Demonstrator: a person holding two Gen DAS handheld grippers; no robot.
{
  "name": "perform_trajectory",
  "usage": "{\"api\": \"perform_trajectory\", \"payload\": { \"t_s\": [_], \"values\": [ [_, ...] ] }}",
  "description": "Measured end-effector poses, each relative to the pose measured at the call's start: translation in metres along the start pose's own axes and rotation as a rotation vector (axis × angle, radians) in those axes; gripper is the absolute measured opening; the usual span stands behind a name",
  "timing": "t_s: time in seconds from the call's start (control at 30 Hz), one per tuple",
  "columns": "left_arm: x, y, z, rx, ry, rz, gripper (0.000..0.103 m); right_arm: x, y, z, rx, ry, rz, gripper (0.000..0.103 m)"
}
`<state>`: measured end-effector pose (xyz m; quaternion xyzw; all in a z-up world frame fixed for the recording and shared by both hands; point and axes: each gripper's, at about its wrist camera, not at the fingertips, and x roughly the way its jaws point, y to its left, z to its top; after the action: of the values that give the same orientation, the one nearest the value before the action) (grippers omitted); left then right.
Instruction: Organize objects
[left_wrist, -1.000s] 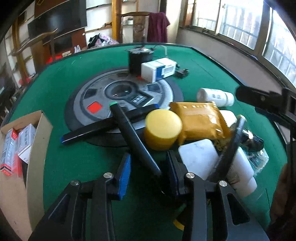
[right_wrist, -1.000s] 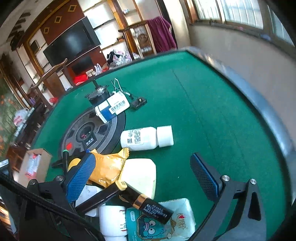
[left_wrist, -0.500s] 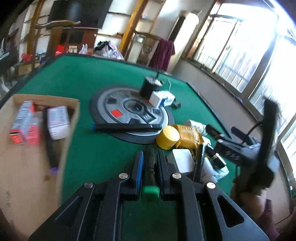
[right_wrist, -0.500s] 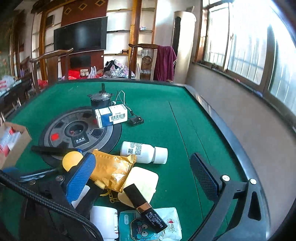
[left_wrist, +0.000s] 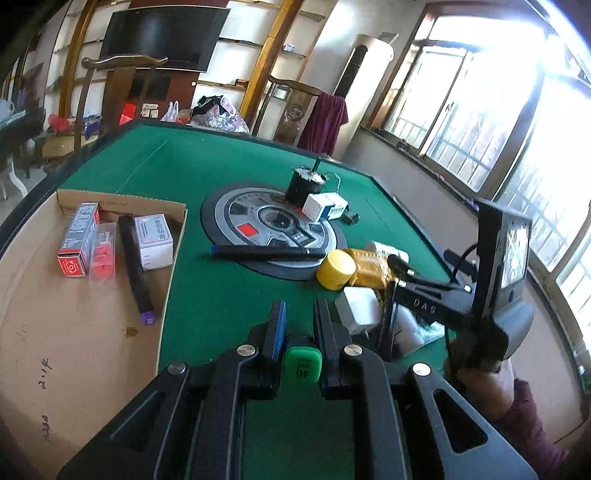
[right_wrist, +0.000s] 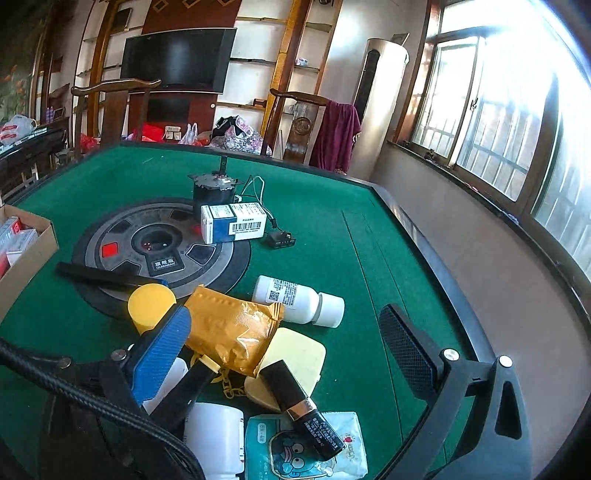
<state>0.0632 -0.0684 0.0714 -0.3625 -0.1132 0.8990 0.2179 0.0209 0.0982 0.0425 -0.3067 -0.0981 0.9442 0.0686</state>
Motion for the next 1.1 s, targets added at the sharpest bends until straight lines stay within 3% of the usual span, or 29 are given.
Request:
{"api": "perform_trajectory", "payload": {
  "t_s": [0.17, 0.3, 0.57, 0.63, 0.67, 0.77, 0.83, 1.1],
  "values": [
    [0.004, -0.001, -0.001, -0.007, 0.001, -0.025, 0.012, 0.002, -0.001, 0.000, 0.008, 0.010, 0.013, 0.102],
    [0.017, -0.011, -0.008, 0.035, 0.044, 0.006, 0.012, 0.002, -0.002, 0.001, 0.013, 0.016, 0.025, 0.102],
    [0.049, -0.027, -0.029, 0.195, 0.171, 0.198, 0.015, 0.000, 0.000, 0.001, 0.008, 0.016, 0.033, 0.102],
    [0.059, -0.022, -0.035, 0.198, 0.220, 0.228, 0.027, 0.000, 0.000, 0.002, 0.007, 0.017, 0.033, 0.102],
    [0.064, -0.019, -0.038, 0.192, 0.251, 0.232, 0.028, 0.001, 0.000, 0.002, 0.007, 0.017, 0.033, 0.102],
    [0.060, -0.020, -0.038, 0.203, 0.232, 0.207, 0.028, 0.001, 0.001, 0.001, 0.008, 0.022, 0.035, 0.102],
    [0.061, -0.018, -0.040, 0.181, 0.249, 0.174, 0.013, 0.002, 0.001, 0.001, 0.007, 0.030, 0.034, 0.102],
    [0.031, -0.004, -0.026, 0.083, 0.148, 0.065, 0.011, 0.007, 0.002, -0.003, 0.000, 0.050, 0.026, 0.102]
  ]
}}
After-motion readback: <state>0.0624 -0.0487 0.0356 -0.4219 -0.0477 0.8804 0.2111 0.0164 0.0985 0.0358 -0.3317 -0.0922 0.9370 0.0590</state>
